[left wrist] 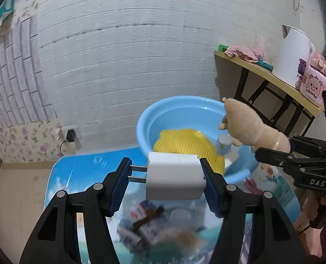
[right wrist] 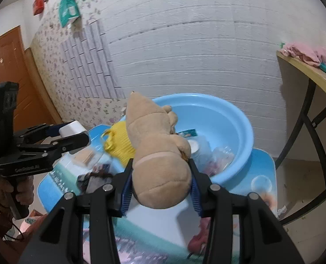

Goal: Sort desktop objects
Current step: 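Carry the white charger and plush dog over the blue basin with both grippers, then open both grippers to drop the charger and plush dog into the basin, then move both grippers back from the basin toward the stick box and swab bag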

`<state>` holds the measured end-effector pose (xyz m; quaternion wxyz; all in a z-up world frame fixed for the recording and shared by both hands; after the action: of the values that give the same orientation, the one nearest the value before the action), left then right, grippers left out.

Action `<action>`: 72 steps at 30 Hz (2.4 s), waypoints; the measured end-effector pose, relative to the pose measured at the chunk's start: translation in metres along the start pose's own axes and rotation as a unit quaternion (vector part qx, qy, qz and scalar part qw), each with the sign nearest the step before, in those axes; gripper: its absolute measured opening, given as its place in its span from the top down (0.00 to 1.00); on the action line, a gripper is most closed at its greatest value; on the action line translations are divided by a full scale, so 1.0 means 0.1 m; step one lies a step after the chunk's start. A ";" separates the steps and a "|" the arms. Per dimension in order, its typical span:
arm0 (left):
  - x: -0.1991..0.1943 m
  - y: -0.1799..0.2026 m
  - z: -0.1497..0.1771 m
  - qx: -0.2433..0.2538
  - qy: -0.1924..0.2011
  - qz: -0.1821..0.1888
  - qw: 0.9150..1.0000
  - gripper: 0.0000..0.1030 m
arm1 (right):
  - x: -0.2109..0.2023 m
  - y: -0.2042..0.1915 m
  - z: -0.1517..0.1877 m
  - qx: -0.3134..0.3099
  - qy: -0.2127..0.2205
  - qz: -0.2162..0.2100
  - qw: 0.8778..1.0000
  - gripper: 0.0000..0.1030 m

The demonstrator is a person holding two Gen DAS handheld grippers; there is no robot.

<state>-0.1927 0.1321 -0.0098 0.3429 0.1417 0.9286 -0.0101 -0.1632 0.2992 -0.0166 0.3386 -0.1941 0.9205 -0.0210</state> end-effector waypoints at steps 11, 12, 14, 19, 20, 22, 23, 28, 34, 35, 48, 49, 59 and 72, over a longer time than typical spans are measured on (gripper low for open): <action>0.56 0.24 -0.31 0.023 -0.018 0.018 0.999 0.41 | 0.46 0.33 -0.17 0.020 -0.039 0.010 0.999 0.56; 0.59 0.26 -0.32 0.028 -0.020 0.018 0.999 0.40 | 0.48 0.35 -0.18 0.024 -0.040 0.009 0.999 0.56; 0.61 0.30 -0.33 0.039 -0.020 0.013 0.999 0.33 | 0.50 0.40 -0.19 0.028 -0.040 0.011 0.999 0.56; 0.59 0.31 -0.37 0.043 -0.009 0.014 0.999 0.22 | 0.47 0.45 -0.22 0.032 -0.038 0.025 0.998 0.42; 0.57 0.29 -0.37 0.040 -0.008 0.014 0.999 0.20 | 0.46 0.44 -0.22 0.033 -0.037 0.024 0.998 0.42; 0.55 0.25 -0.36 0.033 -0.007 0.013 0.999 0.18 | 0.44 0.42 -0.20 0.032 -0.037 0.025 0.998 0.42; 0.54 0.25 -0.36 0.030 -0.007 0.012 0.999 0.16 | 0.42 0.40 -0.19 0.030 -0.039 0.028 0.998 0.42; 0.45 0.14 -0.25 0.020 -0.008 0.009 1.000 0.15 | 0.37 0.37 -0.14 0.039 -0.039 0.021 0.998 0.42; 0.30 -0.05 -0.10 0.000 -0.010 0.001 1.000 0.15 | 0.26 0.29 -0.03 0.039 -0.041 0.028 0.998 0.42; 0.27 -0.09 -0.07 -0.004 -0.010 -0.001 1.000 0.15 | 0.24 0.27 -0.01 0.039 -0.042 0.029 0.998 0.42; 0.03 -0.62 0.38 -0.038 -0.024 -0.021 0.999 0.15 | 0.11 0.07 0.26 0.042 -0.052 0.050 0.996 0.38; 0.01 -0.65 0.42 -0.038 -0.026 -0.022 0.999 0.15 | 0.12 0.06 0.30 0.045 -0.057 0.049 0.996 0.36; -0.02 -1.11 0.88 -0.088 -0.051 -0.040 0.994 0.15 | 0.28 -0.25 0.64 0.050 -0.098 0.033 0.993 0.34; -0.01 -1.54 1.07 -0.106 -0.054 -0.071 0.990 0.15 | 0.37 -1.23 0.18 -0.060 -0.061 -0.069 0.994 0.34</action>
<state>-0.1652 -0.0280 -0.1032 0.4036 0.0376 0.9124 0.0564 -0.1353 0.1733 -0.0326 0.3793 -0.2780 0.8822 0.0224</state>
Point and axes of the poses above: each gripper's, at about its wrist camera, not at the fingertips, and x roughly the way its jaws point, y to its right, z to its underside, the point moved 10 cm from there along x, roughly the way its jaws point, and after that the axes turned 2 degrees about -x, right-handed, at the moved point
